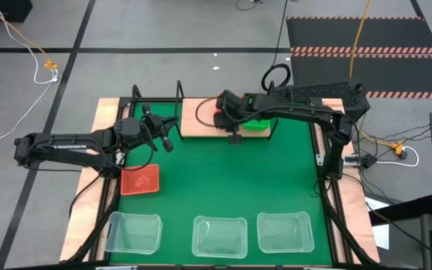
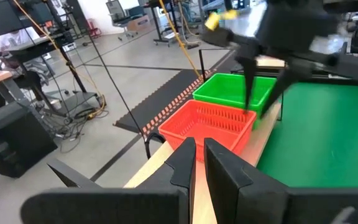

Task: Stack baskets on shelf by color
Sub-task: Stack the orange bin on the orange bins on the shelf

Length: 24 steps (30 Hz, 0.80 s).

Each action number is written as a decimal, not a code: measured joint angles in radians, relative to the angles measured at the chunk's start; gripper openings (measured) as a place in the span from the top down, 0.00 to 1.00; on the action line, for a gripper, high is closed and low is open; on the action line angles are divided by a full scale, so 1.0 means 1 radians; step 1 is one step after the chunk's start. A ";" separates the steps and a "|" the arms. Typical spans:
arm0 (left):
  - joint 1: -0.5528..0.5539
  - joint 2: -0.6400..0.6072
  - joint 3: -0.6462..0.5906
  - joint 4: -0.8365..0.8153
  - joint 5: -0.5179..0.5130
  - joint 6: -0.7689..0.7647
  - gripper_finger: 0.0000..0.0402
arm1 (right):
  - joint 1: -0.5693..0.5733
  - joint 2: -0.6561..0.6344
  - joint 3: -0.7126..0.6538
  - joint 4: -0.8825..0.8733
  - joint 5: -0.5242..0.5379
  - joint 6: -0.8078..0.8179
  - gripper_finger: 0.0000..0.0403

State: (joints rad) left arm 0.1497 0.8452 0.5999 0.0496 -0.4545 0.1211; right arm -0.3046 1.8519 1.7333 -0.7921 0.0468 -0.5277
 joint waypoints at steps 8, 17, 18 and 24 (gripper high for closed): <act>-0.013 -0.003 0.000 -0.047 0.000 -0.004 0.91 | 0.023 -0.007 0.000 0.070 -0.300 0.157 0.68; -0.054 -0.037 0.000 -0.109 -0.001 -0.102 0.91 | 0.161 -0.005 -0.092 0.304 -0.416 -0.049 0.68; -0.068 -0.046 -0.001 -0.129 -0.001 -0.119 0.91 | 0.177 -0.006 -0.114 0.351 -0.416 -0.082 0.68; -0.174 -0.129 -0.001 -0.256 -0.010 -0.231 0.91 | 0.257 -0.004 -0.272 0.790 -0.353 -0.181 0.69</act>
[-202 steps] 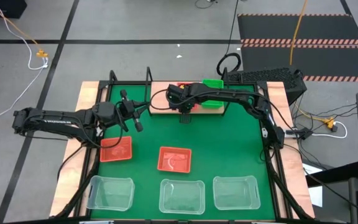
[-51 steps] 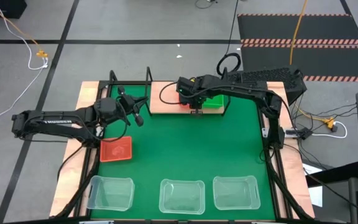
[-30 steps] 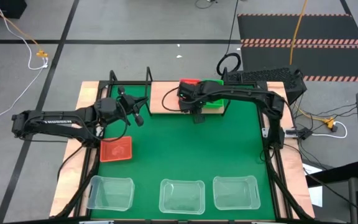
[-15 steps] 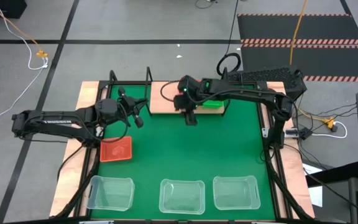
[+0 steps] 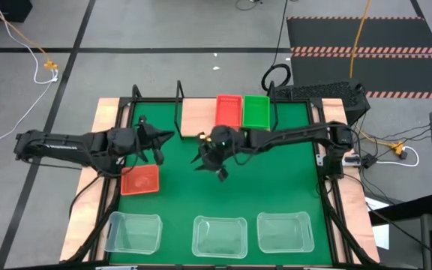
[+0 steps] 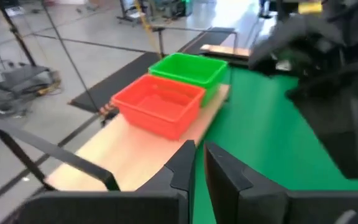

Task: Stack baskets on shelf by color
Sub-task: Stack the orange bin on the orange bins on the shelf

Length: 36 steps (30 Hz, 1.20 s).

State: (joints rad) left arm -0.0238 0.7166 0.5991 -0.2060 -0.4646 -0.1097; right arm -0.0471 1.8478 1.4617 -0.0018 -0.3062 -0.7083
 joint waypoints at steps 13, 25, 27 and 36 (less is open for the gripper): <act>-0.151 -0.061 0.000 -0.371 -0.292 -0.299 0.91 | 0.023 0.206 0.171 0.199 0.096 0.092 0.71; -0.184 0.043 -0.001 -0.532 -0.324 -0.568 0.91 | 0.041 0.475 0.438 0.090 0.065 0.015 0.71; -0.188 0.061 -0.001 -0.541 -0.323 -0.593 0.91 | 0.045 0.509 0.472 0.097 0.065 0.015 0.71; -0.203 0.088 -0.001 -0.612 -0.321 -0.709 0.91 | 0.059 0.634 0.516 0.257 0.071 -0.103 0.71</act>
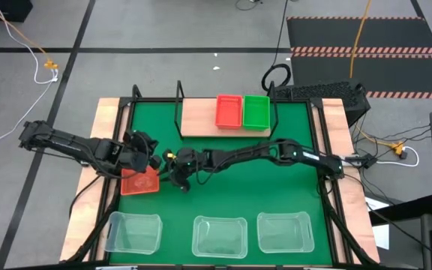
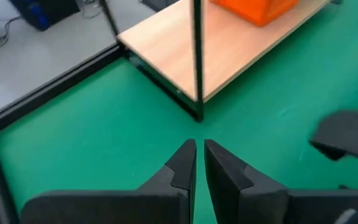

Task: Stack baskets on shelf by color
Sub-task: Stack the orange bin on the orange bins on the shelf

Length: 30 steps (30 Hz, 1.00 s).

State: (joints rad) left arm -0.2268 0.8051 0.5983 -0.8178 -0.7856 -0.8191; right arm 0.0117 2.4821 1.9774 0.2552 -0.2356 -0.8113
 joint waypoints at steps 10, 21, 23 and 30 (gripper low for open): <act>-0.005 0.000 0.000 -0.082 -0.003 -0.126 0.91 | 0.006 0.004 0.000 0.041 -0.015 0.034 0.71; -0.037 0.000 0.000 -0.071 -0.002 -0.127 0.91 | 0.001 0.004 0.000 -0.008 -0.108 -0.116 0.70; -0.037 0.000 0.000 -0.067 -0.001 -0.132 0.91 | 0.001 0.015 0.000 -0.015 -0.108 -0.168 0.68; -0.076 -0.038 0.000 0.110 0.000 0.001 0.91 | 0.005 0.054 -0.001 0.035 -0.080 -0.251 0.53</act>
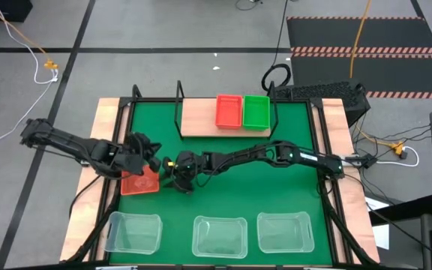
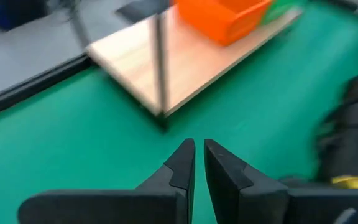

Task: Stack baskets on shelf by color
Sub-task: Stack the orange bin on the orange bins on the shelf

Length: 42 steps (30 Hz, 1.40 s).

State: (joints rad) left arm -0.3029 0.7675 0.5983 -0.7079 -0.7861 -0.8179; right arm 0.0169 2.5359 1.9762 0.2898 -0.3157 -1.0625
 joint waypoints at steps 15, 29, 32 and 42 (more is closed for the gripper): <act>-0.083 -0.054 0.002 0.292 -0.008 0.282 0.91 | 0.000 0.016 0.000 0.069 -0.055 -0.031 0.44; -0.083 -0.054 0.002 0.292 -0.028 0.290 0.91 | -0.011 0.043 0.001 0.101 -0.055 -0.055 0.44; -0.078 -0.054 0.002 0.292 -0.030 0.290 0.91 | -0.013 0.044 0.001 0.111 -0.056 -0.052 0.44; -0.077 -0.054 0.002 0.292 -0.033 0.292 0.91 | -0.014 0.044 0.001 0.083 -0.056 -0.024 0.45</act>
State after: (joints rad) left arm -0.3801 0.7132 0.5999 -0.4158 -0.8186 -0.5261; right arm 0.0032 2.5797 1.9774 0.3729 -0.3721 -1.0866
